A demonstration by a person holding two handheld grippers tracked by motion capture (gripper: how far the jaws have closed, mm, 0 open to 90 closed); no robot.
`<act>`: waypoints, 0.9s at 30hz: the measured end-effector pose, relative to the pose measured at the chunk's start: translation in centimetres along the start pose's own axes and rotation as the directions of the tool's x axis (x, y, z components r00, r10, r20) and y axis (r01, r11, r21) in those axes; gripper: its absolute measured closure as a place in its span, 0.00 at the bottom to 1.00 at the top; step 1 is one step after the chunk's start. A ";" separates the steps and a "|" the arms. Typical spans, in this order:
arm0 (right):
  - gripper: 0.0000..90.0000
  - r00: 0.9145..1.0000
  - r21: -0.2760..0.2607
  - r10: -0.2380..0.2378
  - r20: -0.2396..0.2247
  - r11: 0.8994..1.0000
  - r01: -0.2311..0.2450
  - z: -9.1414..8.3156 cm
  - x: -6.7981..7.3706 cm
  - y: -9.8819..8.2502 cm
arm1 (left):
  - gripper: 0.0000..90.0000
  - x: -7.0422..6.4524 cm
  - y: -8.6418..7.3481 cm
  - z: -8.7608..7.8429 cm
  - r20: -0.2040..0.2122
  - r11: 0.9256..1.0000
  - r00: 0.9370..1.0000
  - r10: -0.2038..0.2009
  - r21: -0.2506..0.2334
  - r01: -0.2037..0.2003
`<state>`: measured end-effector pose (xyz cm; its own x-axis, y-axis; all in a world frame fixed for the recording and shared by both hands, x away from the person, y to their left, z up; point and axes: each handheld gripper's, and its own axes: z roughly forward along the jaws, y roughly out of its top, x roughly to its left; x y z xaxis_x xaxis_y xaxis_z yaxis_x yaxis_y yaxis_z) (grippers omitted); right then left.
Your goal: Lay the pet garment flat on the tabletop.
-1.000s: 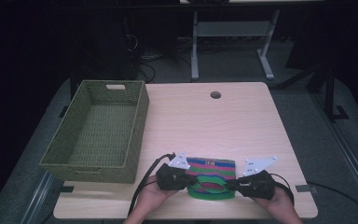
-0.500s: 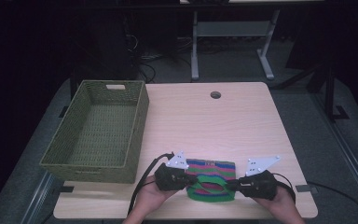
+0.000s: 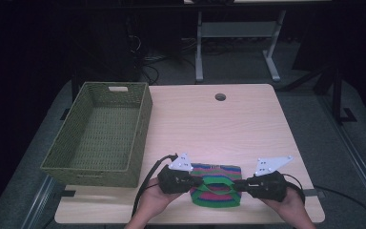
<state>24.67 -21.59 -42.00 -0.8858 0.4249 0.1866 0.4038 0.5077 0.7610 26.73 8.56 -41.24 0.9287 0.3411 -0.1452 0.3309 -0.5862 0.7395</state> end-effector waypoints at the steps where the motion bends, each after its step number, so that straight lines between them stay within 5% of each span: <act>1: 0.92 1.000 0.001 0.001 0.003 1.000 -0.001 -0.1 0.0 0.1 | 0.94 0.1 0.1 0.0 -0.001 1.000 1.000 0.002 0.002 -0.002; 27: 0.92 1.000 -0.016 -0.002 0.029 1.000 0.002 -1.0 -1.7 3.3 | 0.94 2.2 2.0 -0.5 -0.033 0.997 0.997 -0.072 -0.031 0.071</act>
<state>27.34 -21.39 -39.16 -0.8794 0.4458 0.1670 0.3982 0.4964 0.7714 29.35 8.55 -39.76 0.8966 0.4062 -0.1763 0.3903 -0.5372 0.7477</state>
